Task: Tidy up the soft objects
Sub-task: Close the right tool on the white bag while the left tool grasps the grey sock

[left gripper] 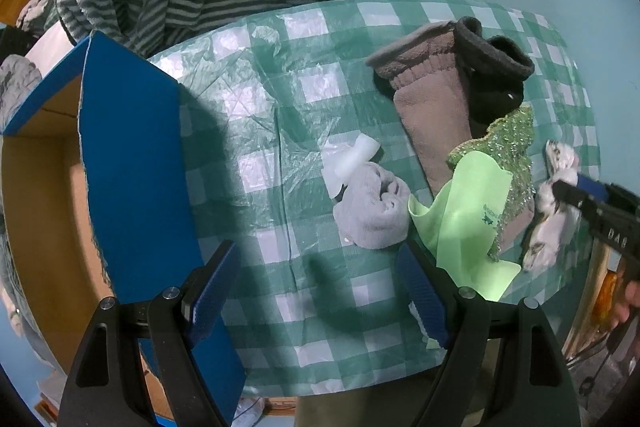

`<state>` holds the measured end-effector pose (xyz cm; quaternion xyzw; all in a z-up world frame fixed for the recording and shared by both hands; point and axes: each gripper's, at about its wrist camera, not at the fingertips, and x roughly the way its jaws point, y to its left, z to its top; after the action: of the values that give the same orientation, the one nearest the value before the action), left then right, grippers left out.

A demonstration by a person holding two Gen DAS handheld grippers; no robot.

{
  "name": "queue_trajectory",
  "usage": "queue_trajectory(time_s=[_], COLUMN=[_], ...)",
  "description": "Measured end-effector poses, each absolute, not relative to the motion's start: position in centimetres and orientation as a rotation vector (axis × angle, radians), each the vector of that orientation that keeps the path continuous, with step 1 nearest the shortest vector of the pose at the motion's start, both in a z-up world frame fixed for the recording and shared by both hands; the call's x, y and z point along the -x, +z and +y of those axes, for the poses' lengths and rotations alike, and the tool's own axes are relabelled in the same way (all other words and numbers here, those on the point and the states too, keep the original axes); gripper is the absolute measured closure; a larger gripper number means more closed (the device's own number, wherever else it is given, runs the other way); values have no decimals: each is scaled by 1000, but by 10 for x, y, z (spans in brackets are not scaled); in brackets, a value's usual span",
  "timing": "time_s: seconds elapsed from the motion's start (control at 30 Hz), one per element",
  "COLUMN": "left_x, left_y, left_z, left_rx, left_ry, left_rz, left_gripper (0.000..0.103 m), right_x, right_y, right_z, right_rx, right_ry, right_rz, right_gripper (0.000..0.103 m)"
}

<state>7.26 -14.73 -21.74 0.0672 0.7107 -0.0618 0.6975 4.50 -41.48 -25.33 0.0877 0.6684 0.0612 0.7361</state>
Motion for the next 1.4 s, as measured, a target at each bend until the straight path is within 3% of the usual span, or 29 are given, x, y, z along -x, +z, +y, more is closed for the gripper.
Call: queue_trajectory(time_s=[0.3,0.47,0.87,0.9,1.13,1.4], left_x=[-83,-91,-96,-96,-91,-74], left_y=[-224,-228,-262,-263,-262,-257], left_z=[-143,-146,-142,-140,-128,-122], left_rx=[-63,-19,89,113,189,112], left_ry=[-119,-112,-84,-81,-116,-125], left_rz=[1602,1601,1651,1654,1655,1646], left_gripper=[21,21,21,23,73,77], right_x=[-52,-47,-37,-37,-36,-37], right_y=[-254,-248,-248,-249,-250,-250], right_z=[-411,-408,-409,-409,-409,-404], right_rx=[-162,-169,-164,-164,-161,-160], right_ry=[140,145,121,121,117,119], right_rz=[1470,1462,1479,1480,1484,1488], right_gripper=[54,42,37,37,34,33])
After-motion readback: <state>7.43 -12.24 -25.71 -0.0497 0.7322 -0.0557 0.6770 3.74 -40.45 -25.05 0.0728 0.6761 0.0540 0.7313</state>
